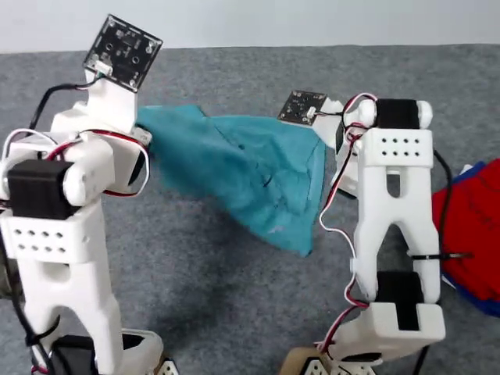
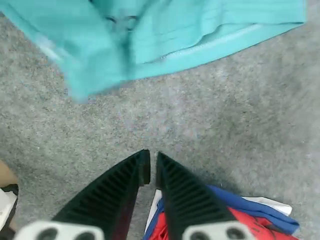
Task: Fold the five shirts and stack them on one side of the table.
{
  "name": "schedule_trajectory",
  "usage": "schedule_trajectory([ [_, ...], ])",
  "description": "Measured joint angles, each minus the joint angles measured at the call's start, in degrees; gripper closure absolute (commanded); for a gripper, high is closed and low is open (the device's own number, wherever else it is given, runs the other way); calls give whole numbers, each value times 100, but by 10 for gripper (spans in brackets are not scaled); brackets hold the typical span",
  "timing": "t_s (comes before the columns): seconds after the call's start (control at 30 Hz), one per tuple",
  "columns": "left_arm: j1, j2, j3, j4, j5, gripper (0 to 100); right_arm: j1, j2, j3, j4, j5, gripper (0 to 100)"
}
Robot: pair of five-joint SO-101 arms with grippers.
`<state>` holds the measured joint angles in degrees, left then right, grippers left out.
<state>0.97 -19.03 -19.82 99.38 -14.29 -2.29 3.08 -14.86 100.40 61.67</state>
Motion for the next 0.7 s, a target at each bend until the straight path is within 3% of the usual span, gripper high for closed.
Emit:
schedule_trajectory([
  [0.13, 0, 0, 62, 0, 0, 998, -18, -44, 9, 0, 0, 980],
  [0.23, 0, 0, 62, 0, 0, 998, -229, -44, 325, 0, -9, 913],
  [0.33, 0, 0, 255, -26, 0, 998, -615, -44, 949, 0, -167, 848],
  [0.7, 0, 0, 615, -105, 0, 998, -2259, -114, 3130, -352, -1099, 846],
])
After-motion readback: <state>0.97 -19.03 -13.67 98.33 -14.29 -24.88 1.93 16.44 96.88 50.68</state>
